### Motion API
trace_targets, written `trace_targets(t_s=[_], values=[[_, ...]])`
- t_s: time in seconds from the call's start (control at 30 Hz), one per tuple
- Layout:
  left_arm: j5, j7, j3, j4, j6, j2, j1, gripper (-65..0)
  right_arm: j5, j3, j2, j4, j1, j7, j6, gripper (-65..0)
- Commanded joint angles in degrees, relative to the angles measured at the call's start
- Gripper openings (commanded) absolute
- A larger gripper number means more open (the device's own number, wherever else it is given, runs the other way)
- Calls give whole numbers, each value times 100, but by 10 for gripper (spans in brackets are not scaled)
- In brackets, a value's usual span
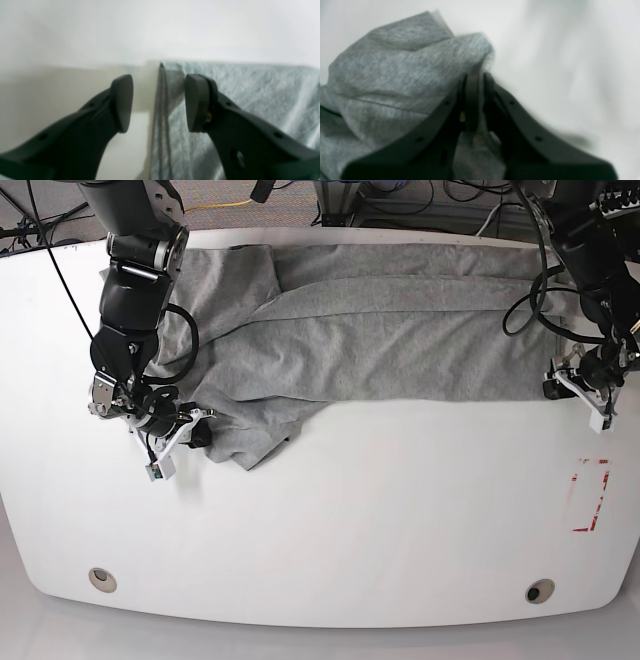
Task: Fold the T-shirt properly
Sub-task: 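Move the left gripper along the shirt edge to the hem corner, then fold the hem with both grippers over toward the shoulder edge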
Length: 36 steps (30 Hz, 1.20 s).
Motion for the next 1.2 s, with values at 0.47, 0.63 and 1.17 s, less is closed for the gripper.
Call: trace_targets(t_s=[0.47,0.63,1.17], values=[[-66,-363,285,-453,-31,-36,-409,-622,-41,14,78,523,110,-128,-7,-650],[-84,-363,241,13,-31,-36,-400,-647,-32,5,78,726,136,-154,-7,-650],[-93,-319,170,1710,-659,-18,-137,-647,3,14,69,2844,92,-1631,-7,-650]])
